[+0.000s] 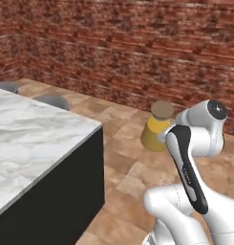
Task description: Place the pitcher and cup on the dining counter for serving.
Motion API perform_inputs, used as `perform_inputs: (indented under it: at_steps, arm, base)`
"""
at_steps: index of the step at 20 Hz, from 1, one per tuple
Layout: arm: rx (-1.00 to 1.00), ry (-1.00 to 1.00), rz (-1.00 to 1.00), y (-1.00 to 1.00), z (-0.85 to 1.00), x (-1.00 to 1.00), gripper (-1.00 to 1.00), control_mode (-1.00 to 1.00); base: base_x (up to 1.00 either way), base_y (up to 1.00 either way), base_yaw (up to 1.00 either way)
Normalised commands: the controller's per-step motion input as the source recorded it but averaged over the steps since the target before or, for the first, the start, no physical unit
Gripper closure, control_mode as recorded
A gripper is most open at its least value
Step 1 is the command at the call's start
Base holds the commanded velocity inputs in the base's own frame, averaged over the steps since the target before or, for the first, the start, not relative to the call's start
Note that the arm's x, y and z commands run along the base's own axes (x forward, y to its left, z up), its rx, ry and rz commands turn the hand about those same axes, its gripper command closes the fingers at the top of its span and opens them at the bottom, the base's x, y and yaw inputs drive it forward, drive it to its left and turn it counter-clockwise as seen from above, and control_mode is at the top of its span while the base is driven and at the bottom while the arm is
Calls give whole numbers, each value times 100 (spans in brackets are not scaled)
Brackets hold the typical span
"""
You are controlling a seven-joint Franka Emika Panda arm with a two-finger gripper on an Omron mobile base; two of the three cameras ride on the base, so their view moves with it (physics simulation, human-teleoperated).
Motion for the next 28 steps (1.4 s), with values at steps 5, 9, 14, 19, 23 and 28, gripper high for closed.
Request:
perform_inputs:
  at_steps: [5, 9, 14, 19, 23, 28]
  arm:
    - [0, 0, 0, 0, 0, 0, 100, 100]
    - [0, 0, 0, 0, 0, 0, 100, 100]
    - [0, 0, 0, 0, 0, 0, 100, 100]
    - [0, 0, 0, 0, 0, 0, 100, 100]
    - [0, 0, 0, 0, 0, 0, 100, 100]
    - [0, 0, 0, 0, 0, 0, 100, 100]
  base:
    - [61, -100, 42]
    - [54, -100, 43]
    - [53, -99, 43]
    - [61, -90, 48]
    - [69, -80, 50]
    - [80, -67, 54]
